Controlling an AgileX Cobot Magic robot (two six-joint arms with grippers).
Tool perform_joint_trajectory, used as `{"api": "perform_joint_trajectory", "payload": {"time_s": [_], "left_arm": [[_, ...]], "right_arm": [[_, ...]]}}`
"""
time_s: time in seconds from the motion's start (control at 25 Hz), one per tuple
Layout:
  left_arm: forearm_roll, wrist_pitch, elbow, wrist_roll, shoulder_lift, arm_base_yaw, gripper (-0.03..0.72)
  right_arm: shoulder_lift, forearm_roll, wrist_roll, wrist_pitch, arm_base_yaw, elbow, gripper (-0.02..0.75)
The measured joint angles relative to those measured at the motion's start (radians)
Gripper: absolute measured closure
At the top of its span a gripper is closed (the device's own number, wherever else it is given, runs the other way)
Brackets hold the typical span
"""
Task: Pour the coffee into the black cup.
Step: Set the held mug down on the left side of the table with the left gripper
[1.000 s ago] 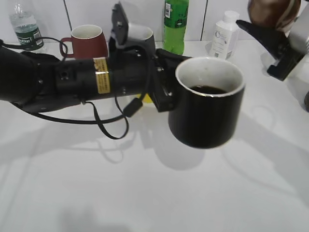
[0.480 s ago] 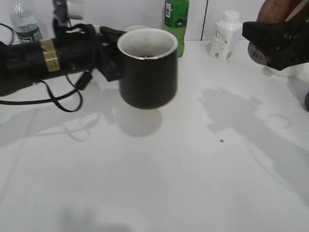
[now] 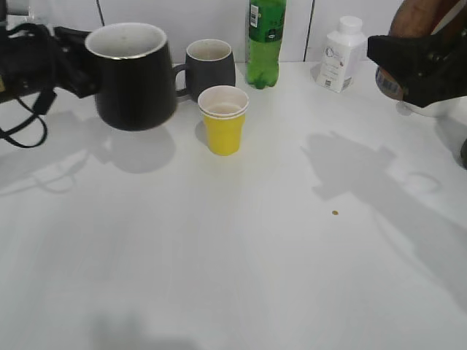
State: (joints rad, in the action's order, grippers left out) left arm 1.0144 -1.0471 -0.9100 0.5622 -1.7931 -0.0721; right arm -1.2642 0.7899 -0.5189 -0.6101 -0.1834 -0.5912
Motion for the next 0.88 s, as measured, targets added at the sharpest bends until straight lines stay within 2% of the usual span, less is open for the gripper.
{"api": "perform_joint_trajectory", "payload": {"time_s": [0.16, 0.32, 0.44, 0.88], "left_arm": [[-0.003, 0.001, 0.003, -0.036, 0.0, 0.083, 0.655], [-0.047, 0.033, 0.003, -0.099, 0.0, 0.136, 0.655], [-0.103, 0.044, 0.003, -0.149, -0.004, 0.154, 0.655], [-0.376, 0.0, 0.004, -0.352, -0.144, 0.154, 0.655]], "right_arm": [[-0.011, -0.002, 0.0, 0.001, 0.0, 0.0, 0.211], [-0.017, -0.003, 0.0, 0.001, 0.0, 0.0, 0.211], [-0.017, -0.004, 0.0, 0.001, 0.0, 0.0, 0.211], [-0.018, -0.015, -0.001, -0.015, 0.0, 0.0, 0.211]]}}
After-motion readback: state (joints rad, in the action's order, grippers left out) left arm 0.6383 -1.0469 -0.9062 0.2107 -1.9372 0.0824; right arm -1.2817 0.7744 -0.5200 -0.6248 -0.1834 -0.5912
